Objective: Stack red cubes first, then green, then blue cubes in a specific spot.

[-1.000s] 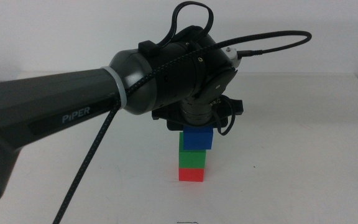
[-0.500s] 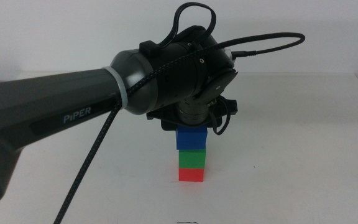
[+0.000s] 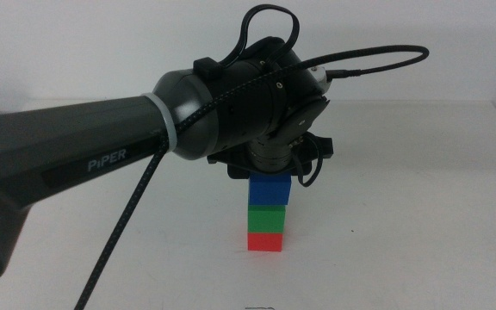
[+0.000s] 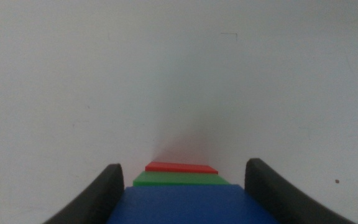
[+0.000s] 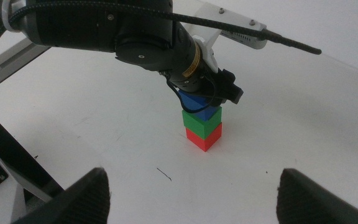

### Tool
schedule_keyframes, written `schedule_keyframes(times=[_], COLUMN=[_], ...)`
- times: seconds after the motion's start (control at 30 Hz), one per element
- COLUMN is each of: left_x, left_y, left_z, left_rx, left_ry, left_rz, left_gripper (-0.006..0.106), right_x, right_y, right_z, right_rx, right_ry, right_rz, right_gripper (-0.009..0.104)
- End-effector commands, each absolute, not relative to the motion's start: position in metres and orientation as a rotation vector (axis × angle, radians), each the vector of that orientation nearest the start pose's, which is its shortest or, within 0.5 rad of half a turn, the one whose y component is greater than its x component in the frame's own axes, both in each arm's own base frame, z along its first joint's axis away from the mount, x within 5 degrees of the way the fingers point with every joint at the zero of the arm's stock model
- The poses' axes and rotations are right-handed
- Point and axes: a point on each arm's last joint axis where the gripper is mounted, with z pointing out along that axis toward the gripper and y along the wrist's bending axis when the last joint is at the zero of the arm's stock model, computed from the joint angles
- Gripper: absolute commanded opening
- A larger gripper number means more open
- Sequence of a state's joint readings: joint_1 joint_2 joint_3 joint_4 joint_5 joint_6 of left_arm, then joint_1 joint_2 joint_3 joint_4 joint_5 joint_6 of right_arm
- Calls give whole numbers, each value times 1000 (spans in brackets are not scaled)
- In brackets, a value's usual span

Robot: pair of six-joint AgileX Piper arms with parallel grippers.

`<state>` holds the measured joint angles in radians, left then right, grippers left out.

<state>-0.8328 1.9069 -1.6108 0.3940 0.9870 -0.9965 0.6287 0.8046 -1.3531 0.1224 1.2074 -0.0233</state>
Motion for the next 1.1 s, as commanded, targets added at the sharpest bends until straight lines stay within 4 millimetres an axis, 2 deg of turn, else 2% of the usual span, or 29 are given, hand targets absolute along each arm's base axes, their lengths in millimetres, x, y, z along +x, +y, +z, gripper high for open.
schedule_keyframes(times=[0.0,0.43,0.47,0.57,0.77,0.9,1.0,1.07], left_x=[297,296,296,296,296,296,297,297], left_y=[-282,-283,-283,-282,-282,-282,-283,-283], left_z=[296,290,290,291,291,291,291,291], left_rx=[-7,5,16,29,51,57,63,72], left_ry=[2541,2548,2548,2545,2542,2538,2533,2529], left_rz=[-174,-176,-173,-166,-157,-155,-158,-155], left_gripper=[14,17,24,32,44,48,61,64], right_x=[74,74,74,74,74,74,74,74], right_y=[65,65,65,65,65,65,65,65], right_z=[482,482,482,482,482,482,482,482], right_rx=[-684,-683,-683,-683,-683,-683,-683,-683], right_ry=[1974,1975,1975,1975,1975,1975,1975,1975], right_rz=[503,504,504,504,504,504,504,504], right_gripper=[82,82,82,82,82,82,82,82])
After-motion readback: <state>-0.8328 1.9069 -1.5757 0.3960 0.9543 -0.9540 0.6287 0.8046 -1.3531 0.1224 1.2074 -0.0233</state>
